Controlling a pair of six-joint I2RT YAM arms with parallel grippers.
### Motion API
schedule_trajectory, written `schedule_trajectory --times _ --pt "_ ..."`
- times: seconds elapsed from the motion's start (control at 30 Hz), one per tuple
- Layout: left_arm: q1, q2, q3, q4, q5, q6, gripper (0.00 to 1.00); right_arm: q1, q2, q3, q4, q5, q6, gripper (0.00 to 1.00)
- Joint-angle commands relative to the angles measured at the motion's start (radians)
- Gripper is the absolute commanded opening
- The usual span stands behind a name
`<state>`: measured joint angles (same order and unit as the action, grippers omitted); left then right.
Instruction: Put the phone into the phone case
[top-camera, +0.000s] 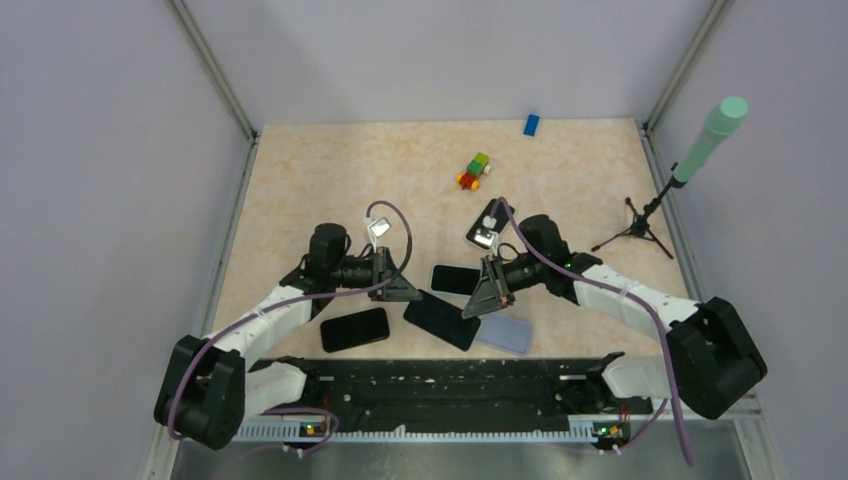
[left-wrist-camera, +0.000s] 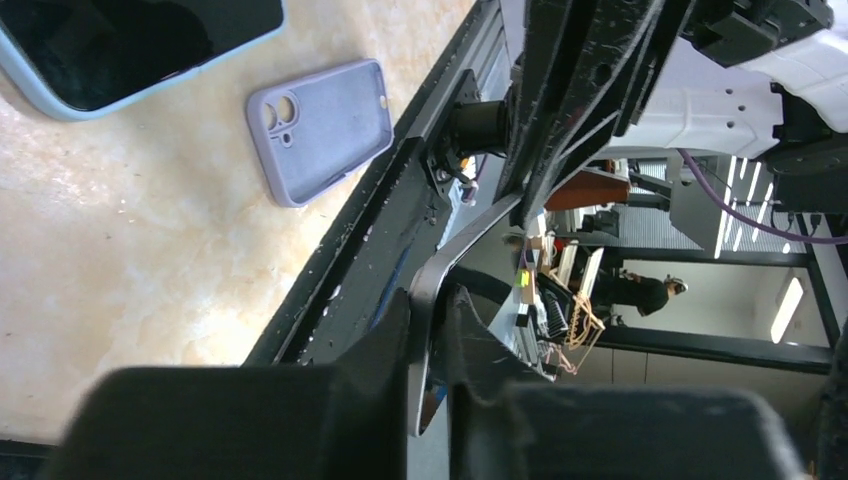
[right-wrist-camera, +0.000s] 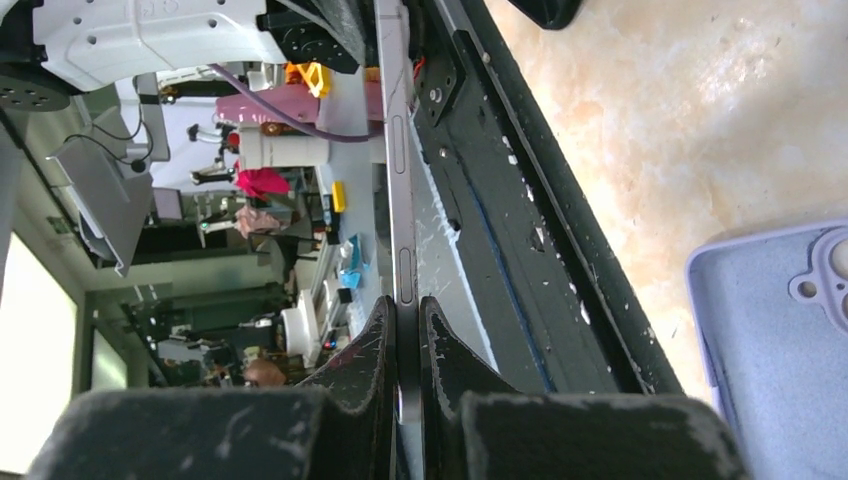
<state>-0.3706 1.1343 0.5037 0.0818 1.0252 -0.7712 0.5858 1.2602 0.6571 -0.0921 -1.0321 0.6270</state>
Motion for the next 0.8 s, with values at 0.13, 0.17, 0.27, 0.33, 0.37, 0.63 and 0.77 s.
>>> schedule_trajectory --times 0.13,0.17,0.27,0.33,0.37,0.63,0.77 --pt "-0.066 -0.005 0.029 0.05 0.041 -0.004 0.0 -0.024 0.007 0.028 0.072 0.098 0.036 0.11" --pt "-0.067 -0.012 0.038 0.026 0.013 0.006 0.0 -0.037 -0.002 0.023 0.053 0.129 0.038 0.2" --pt "-0.065 -0.039 0.052 -0.01 -0.073 0.006 0.0 -0.091 -0.055 -0.013 0.025 0.203 0.06 0.44" --pt "-0.065 -0.056 0.048 0.009 -0.125 -0.021 0.0 -0.134 -0.1 -0.049 0.014 0.232 0.071 0.56" --pt "-0.065 -0.067 0.04 0.031 -0.146 -0.042 0.0 -0.157 -0.122 -0.063 0.01 0.241 0.076 0.6" --pt "-0.062 -0.082 -0.02 0.2 -0.283 -0.187 0.0 -0.233 -0.233 -0.186 0.049 0.267 0.125 0.73" --pt "-0.06 -0.088 -0.033 0.286 -0.303 -0.249 0.0 -0.24 -0.253 -0.249 0.15 0.24 0.18 0.74"
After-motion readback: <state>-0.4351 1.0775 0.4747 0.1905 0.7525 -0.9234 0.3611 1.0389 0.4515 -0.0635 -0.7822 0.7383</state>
